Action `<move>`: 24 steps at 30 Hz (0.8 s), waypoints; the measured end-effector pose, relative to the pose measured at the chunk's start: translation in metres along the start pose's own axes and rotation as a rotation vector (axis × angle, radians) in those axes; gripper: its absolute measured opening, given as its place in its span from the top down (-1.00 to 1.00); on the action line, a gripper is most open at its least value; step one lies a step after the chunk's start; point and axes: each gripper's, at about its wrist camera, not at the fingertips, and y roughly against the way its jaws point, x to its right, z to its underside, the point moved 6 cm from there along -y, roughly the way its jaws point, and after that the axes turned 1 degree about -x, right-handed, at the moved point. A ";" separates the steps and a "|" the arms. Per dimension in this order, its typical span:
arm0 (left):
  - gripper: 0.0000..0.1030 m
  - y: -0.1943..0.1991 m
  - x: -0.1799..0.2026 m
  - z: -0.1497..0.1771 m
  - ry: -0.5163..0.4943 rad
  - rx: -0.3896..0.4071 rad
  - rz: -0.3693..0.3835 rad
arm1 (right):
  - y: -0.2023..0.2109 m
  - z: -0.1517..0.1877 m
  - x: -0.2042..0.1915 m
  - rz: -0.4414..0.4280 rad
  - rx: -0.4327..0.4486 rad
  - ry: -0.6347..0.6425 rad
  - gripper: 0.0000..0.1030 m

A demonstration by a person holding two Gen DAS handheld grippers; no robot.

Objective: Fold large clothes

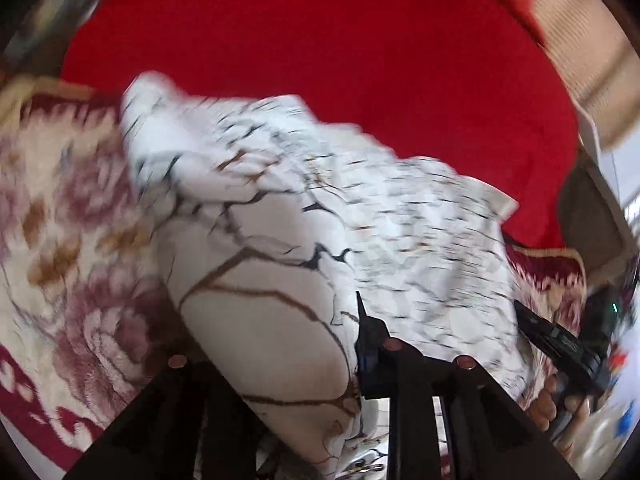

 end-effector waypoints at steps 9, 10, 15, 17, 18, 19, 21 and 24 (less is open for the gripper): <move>0.55 0.014 0.195 0.001 -0.349 -0.020 -0.039 | 0.048 -0.009 0.054 -0.123 0.055 -0.157 0.35; 0.55 0.004 0.212 0.002 -0.368 -0.042 -0.041 | 0.058 -0.013 0.067 -0.117 0.083 -0.178 0.35; 0.38 -0.047 0.281 0.025 -0.459 -0.214 0.051 | 0.084 -0.027 0.108 -0.143 0.165 -0.299 0.32; 0.33 -0.035 0.293 0.025 -0.485 -0.178 0.083 | 0.087 -0.031 0.122 -0.155 0.169 -0.342 0.30; 0.10 -0.024 0.295 0.021 -0.503 -0.142 0.094 | 0.088 -0.032 0.125 -0.165 0.166 -0.357 0.30; -0.05 -0.009 0.293 0.016 -0.518 -0.099 0.098 | 0.089 -0.032 0.127 -0.176 0.164 -0.367 0.30; -0.34 0.025 0.277 0.006 -0.521 0.005 0.101 | 0.089 -0.033 0.126 -0.196 0.157 -0.374 0.30; -0.51 0.055 0.231 -0.015 -0.484 0.128 0.012 | 0.083 -0.032 0.119 -0.238 0.130 -0.386 0.13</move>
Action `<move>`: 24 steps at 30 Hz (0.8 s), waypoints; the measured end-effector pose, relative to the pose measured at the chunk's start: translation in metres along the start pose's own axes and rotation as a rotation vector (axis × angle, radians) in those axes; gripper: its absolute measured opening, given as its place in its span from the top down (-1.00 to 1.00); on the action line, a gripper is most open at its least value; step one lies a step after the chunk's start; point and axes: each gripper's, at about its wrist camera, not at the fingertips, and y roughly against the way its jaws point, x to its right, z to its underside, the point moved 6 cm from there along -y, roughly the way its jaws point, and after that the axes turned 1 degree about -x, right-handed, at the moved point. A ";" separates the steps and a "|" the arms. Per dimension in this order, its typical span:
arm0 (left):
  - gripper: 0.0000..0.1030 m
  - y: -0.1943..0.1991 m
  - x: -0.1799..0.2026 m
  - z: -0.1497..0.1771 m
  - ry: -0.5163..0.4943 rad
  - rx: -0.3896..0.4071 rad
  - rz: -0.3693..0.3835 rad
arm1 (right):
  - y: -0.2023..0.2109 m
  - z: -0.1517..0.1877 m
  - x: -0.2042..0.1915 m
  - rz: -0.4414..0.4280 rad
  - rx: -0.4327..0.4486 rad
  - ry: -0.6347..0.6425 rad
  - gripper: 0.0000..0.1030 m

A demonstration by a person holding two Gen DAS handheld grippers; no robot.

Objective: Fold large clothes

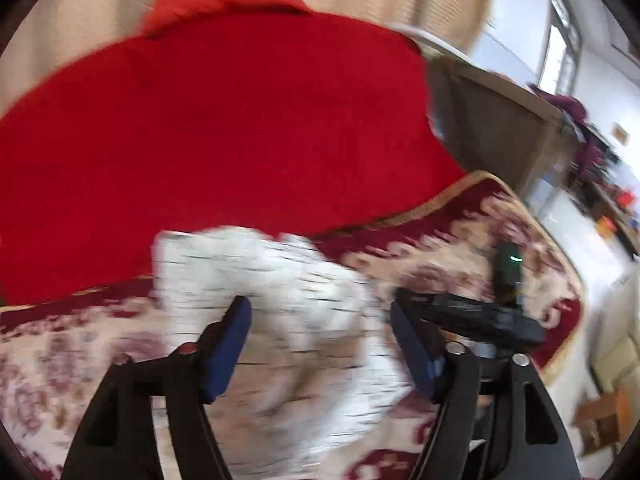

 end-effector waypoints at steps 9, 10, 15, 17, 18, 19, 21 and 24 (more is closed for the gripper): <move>-0.51 -0.062 -0.123 0.103 0.143 -0.187 -0.180 | -0.012 0.025 -0.033 -0.097 -0.102 0.014 -0.70; -0.51 -0.072 -0.126 0.114 0.164 -0.199 -0.153 | -0.020 0.025 -0.031 -0.049 -0.095 0.009 -0.70; -0.48 -0.091 -0.118 0.145 0.180 -0.162 -0.070 | -0.057 0.028 -0.038 0.035 -0.108 0.043 0.02; -0.48 -0.092 -0.122 0.151 0.203 -0.131 -0.025 | -0.068 0.035 -0.053 0.129 -0.116 0.140 0.62; -0.48 -0.088 -0.127 0.153 0.223 -0.123 -0.001 | -0.072 0.040 -0.065 0.134 -0.115 0.182 0.68; -0.48 -0.089 -0.133 0.156 0.250 -0.115 0.027 | -0.073 0.045 -0.076 0.091 -0.124 0.206 0.72; -0.48 -0.092 -0.146 0.163 0.299 -0.096 0.069 | -0.071 0.056 -0.107 -0.020 -0.136 0.263 0.72; -0.48 -0.088 -0.157 0.168 0.369 -0.066 0.120 | -0.062 0.065 -0.138 -0.261 -0.151 0.273 0.73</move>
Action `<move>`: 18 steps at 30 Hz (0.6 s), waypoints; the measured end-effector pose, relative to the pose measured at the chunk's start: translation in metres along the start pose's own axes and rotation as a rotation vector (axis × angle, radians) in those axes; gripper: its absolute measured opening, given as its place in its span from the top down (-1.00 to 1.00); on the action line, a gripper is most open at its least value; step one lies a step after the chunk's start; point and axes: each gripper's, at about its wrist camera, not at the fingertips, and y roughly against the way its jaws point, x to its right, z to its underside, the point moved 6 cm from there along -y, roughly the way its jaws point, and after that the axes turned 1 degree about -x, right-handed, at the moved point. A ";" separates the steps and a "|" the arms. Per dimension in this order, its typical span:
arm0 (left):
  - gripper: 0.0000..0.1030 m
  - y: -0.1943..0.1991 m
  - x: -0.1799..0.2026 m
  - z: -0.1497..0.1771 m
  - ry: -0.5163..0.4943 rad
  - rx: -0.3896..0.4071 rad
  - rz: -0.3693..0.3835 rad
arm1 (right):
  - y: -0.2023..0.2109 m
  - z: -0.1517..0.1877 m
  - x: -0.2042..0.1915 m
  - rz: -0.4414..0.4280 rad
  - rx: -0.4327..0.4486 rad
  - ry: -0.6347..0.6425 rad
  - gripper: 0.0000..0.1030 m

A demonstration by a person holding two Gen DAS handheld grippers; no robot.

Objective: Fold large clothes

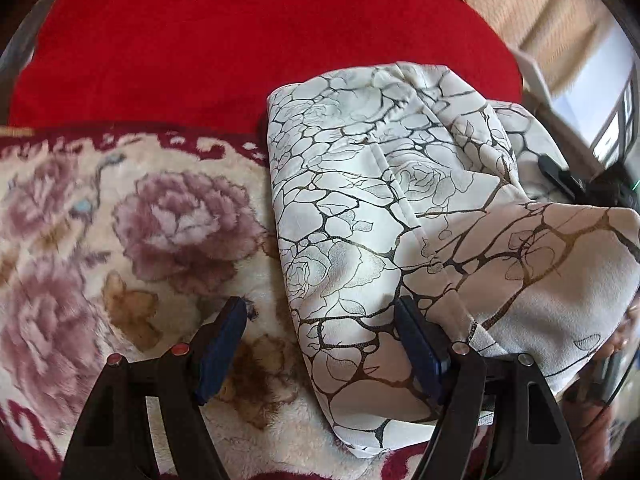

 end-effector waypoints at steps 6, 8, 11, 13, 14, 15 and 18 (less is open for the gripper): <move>-0.48 -0.008 0.012 0.002 0.019 0.014 0.076 | -0.028 0.019 0.110 0.050 -0.154 -0.352 0.78; -0.48 -0.010 0.019 0.001 -0.004 0.032 0.088 | -0.029 0.023 0.122 0.007 -0.183 -0.413 0.78; -0.48 -0.019 0.024 0.006 -0.001 0.026 0.091 | -0.024 0.020 0.119 0.043 -0.201 -0.365 0.70; -0.48 -0.020 0.022 0.009 0.008 0.033 0.103 | -0.011 0.010 0.112 0.117 -0.168 -0.309 0.64; -0.48 -0.021 0.020 0.009 0.019 0.040 0.110 | 0.000 0.002 0.102 0.147 -0.122 -0.252 0.51; -0.48 -0.022 0.019 0.010 0.030 0.041 0.116 | 0.012 -0.008 0.093 0.178 -0.070 -0.194 0.37; -0.48 -0.021 0.020 0.012 0.034 0.053 0.111 | 0.048 -0.025 0.066 0.203 0.103 -0.096 -0.91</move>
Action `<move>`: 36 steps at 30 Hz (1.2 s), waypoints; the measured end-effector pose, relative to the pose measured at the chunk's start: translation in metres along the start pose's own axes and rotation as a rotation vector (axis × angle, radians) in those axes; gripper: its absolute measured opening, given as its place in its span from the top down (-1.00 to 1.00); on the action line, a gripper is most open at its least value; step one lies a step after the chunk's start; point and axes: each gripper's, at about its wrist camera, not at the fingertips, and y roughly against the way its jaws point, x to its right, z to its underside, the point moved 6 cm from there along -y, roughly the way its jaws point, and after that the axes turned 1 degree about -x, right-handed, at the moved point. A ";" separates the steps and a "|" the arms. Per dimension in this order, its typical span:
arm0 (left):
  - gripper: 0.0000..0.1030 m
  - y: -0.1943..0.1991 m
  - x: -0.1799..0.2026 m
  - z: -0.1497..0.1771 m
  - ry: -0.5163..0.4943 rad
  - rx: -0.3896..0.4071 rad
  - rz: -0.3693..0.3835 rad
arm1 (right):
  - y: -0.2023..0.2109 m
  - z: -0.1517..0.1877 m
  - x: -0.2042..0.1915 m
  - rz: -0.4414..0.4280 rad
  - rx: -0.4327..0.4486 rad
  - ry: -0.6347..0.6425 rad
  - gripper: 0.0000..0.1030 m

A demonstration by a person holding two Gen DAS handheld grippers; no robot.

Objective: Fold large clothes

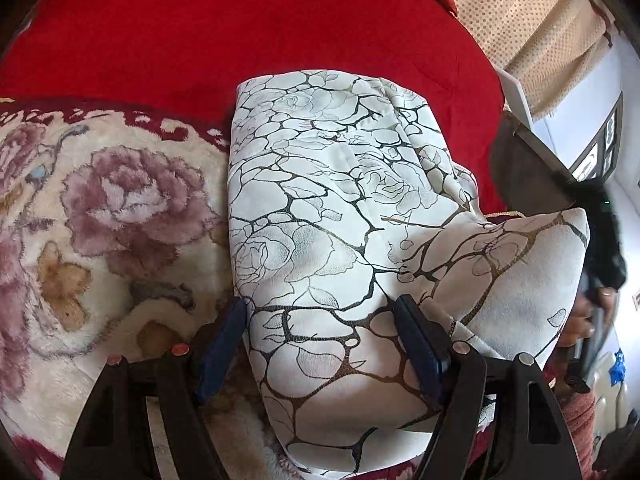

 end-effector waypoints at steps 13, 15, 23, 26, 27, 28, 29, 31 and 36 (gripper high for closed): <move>-0.48 0.002 0.004 0.001 -0.001 0.005 -0.006 | -0.116 0.043 -0.027 0.069 -0.262 0.154 0.52; -0.48 0.004 0.012 0.004 -0.011 0.008 -0.010 | -0.114 0.042 -0.032 0.072 -0.247 0.168 0.72; -0.48 -0.012 0.086 0.015 -0.216 0.023 -0.097 | -0.046 0.022 -0.032 0.176 -0.100 0.263 0.83; -0.49 -0.022 0.107 0.017 -0.276 0.036 -0.122 | -0.039 0.016 0.016 0.218 -0.117 0.158 0.84; -0.50 -0.025 0.116 0.018 -0.306 0.042 -0.134 | -0.040 0.015 0.032 0.219 -0.126 0.123 0.84; -0.51 -0.026 0.121 0.018 -0.326 0.045 -0.144 | -0.041 0.016 0.044 0.219 -0.132 0.102 0.84; -0.51 -0.027 0.125 0.019 -0.346 0.047 -0.155 | -0.041 0.016 0.054 0.217 -0.135 0.094 0.84; -0.51 -0.027 0.129 0.017 -0.365 0.034 -0.151 | -0.039 0.016 0.065 0.184 -0.128 0.098 0.84; -0.52 0.008 0.138 0.013 -0.387 0.046 -0.088 | -0.058 0.023 0.086 0.074 -0.164 0.019 0.82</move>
